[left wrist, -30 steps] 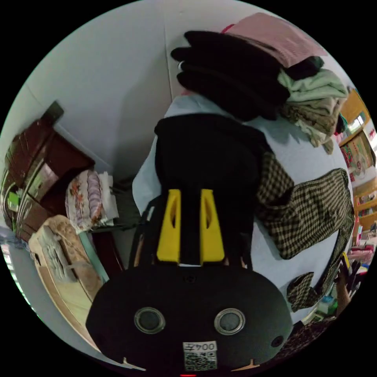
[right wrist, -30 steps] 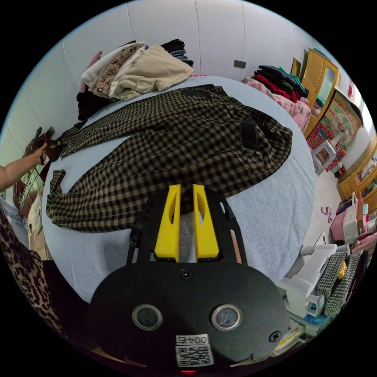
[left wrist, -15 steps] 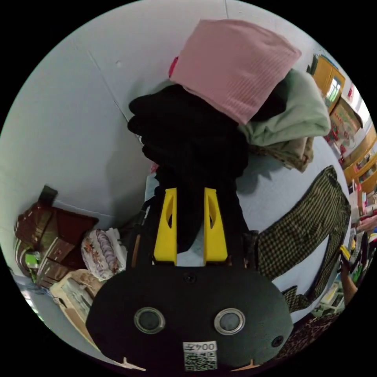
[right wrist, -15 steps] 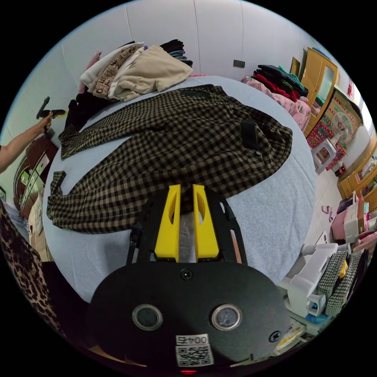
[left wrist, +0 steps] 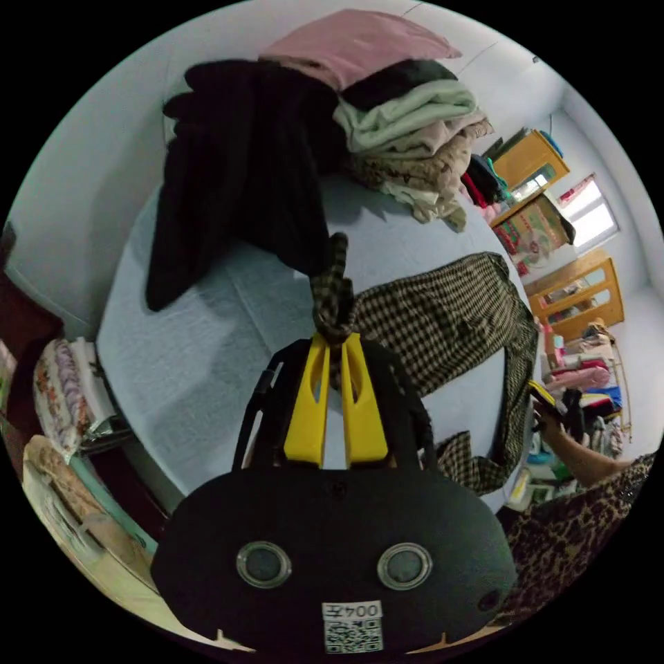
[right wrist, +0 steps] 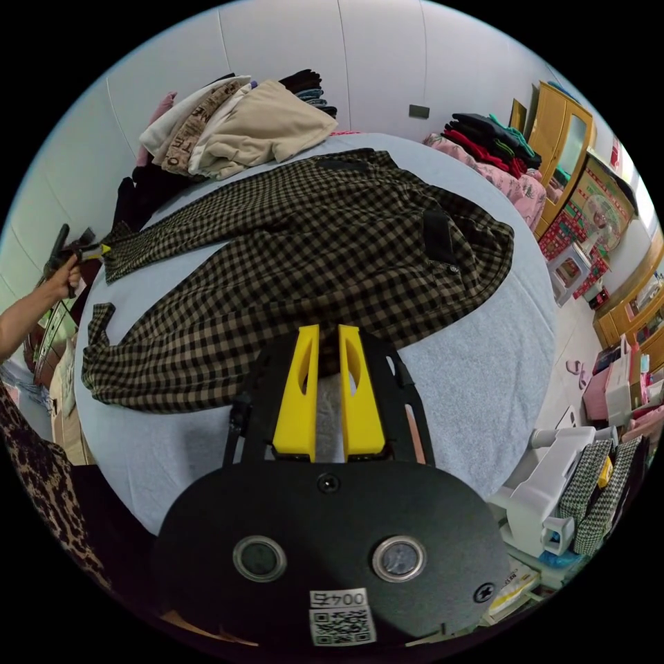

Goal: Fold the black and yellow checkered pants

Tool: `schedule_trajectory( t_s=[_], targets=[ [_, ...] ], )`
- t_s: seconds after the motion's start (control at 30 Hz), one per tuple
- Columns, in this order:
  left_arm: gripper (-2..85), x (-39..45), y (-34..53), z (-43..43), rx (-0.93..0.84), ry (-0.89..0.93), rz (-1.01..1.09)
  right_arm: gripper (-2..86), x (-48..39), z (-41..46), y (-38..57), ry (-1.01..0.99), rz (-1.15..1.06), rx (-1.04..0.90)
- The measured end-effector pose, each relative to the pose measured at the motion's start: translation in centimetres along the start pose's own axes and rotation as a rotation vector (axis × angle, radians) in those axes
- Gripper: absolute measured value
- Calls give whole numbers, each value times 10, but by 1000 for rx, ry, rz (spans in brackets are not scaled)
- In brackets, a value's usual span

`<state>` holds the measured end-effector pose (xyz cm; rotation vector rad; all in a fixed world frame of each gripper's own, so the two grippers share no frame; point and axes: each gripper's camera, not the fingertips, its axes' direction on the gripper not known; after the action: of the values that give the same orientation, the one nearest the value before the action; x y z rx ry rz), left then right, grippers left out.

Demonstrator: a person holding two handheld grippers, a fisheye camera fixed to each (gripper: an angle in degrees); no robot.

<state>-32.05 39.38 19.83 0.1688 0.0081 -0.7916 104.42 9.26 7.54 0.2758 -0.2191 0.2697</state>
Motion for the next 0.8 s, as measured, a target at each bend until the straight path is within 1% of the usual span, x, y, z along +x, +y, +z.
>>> schedule_trajectory(
  t_s=[0.07, 0.17, 0.2, 0.27, 0.33, 0.4, 0.47, 0.5, 0.57, 0.63, 0.7, 0.77, 0.8],
  targets=[
    [44, 36, 18, -51, 106, 36, -66, 57, -1, -1, -1, 10, -4, 0],
    [44, 81, 46, -101, 217, 68, -163, 57, 0, -2, -2, 3, -2, 0],
    [44, 89, 49, -105, 238, 63, -168, 57, 0, -3, -2, 2, -1, 0],
    [52, 106, 46, -105, 292, -13, -191, 56, 1, -4, -3, 2, -1, 0],
    [65, 101, 25, -87, 268, -57, -219, 56, 1, -5, -3, 2, -2, 0],
    [87, 87, -4, -63, 195, -31, -220, 56, 1, -5, -4, 1, -1, 0],
    [120, 79, -35, -41, 101, 23, -166, 56, 1, -6, -4, 1, -2, 0],
    [128, 79, -39, -41, 101, 32, -147, 56, 1, -7, -4, 2, -2, 0],
    [139, 81, -39, -57, 199, 94, -63, 56, 1, -7, -5, 4, -3, 0],
    [130, 77, -26, -66, 273, 122, -4, 55, 1, -8, -5, 4, -3, 0],
    [111, 61, -10, -57, 244, 87, -12, 55, 1, -9, -5, 3, -2, 0],
    [84, 30, 16, -25, 125, -49, -76, 55, 1, -9, -6, 3, -2, 0],
    [77, 22, 23, -16, 98, -83, -94, 55, 1, -9, -6, 3, -3, 0]
  ],
)
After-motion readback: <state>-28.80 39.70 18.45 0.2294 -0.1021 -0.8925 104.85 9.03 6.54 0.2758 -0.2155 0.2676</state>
